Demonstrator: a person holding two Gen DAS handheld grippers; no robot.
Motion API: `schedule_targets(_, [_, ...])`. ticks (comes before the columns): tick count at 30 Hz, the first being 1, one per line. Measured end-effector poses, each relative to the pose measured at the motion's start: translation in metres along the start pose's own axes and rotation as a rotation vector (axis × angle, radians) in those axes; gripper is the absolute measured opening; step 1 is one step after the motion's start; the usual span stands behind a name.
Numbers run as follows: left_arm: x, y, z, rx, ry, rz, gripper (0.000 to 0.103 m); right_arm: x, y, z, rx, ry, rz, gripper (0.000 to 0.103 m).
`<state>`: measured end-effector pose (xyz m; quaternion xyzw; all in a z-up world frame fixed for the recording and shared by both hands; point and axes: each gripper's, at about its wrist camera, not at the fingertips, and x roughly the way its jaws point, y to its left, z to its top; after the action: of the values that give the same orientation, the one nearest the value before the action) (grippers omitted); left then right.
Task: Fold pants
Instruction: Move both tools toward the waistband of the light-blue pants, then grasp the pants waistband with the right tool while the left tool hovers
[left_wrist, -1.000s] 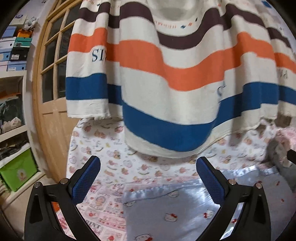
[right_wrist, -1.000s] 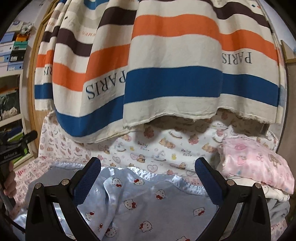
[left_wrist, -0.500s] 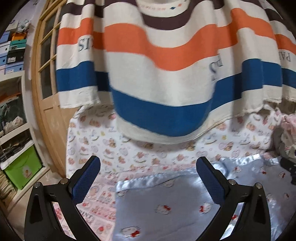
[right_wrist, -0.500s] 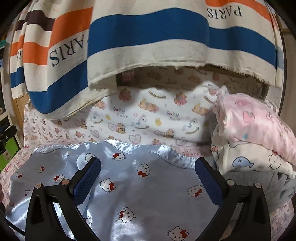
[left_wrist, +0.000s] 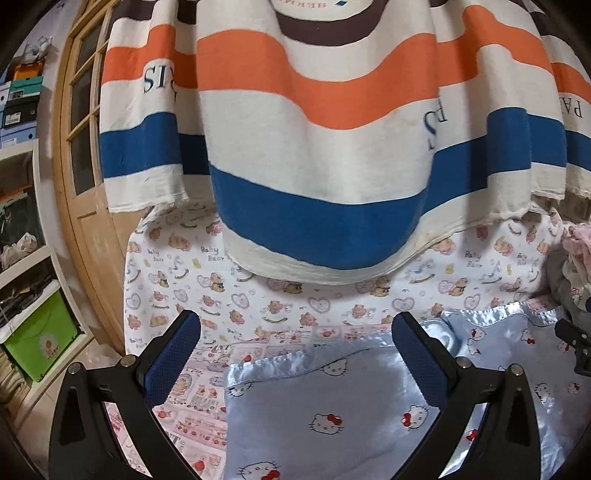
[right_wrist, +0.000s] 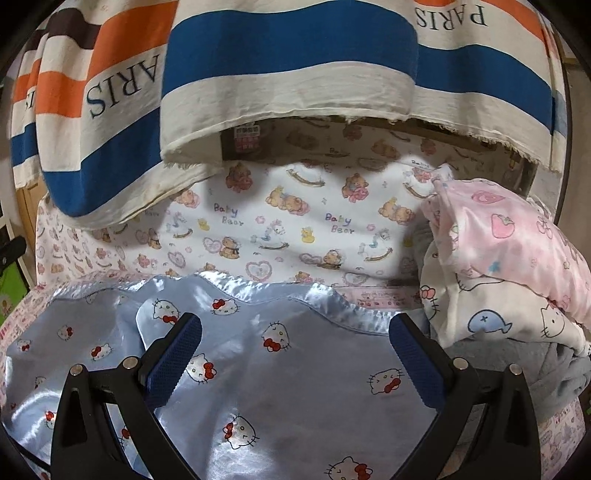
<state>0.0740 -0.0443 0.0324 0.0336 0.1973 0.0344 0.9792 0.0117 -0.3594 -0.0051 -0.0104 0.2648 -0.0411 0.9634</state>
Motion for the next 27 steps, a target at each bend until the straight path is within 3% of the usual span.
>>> schedule_targets(7, [0.003, 0.004, 0.000, 0.038, -0.021, 0.024, 0.103, 0.017, -0.013, -0.003, 0.088, 0.062, 0.036, 0.102])
schedule_targets(12, [0.000, 0.013, 0.005, 0.015, -0.028, -0.023, 0.103, 0.009, -0.013, 0.004, -0.005, 0.001, -0.019, 0.102])
schedule_targets(16, [0.003, 0.024, 0.010, 0.052, -0.048, 0.003, 0.103, 0.007, -0.014, 0.023, 0.011, 0.020, 0.021, 0.102])
schedule_targets(23, [0.020, 0.050, 0.019, 0.041, -0.005, 0.001, 0.103, 0.030, -0.002, 0.056, 0.029, 0.047, 0.098, 0.102])
schedule_targets(27, [0.030, 0.061, 0.019, 0.037, -0.003, 0.031, 0.103, 0.057, 0.012, 0.067, 0.079, 0.109, 0.192, 0.093])
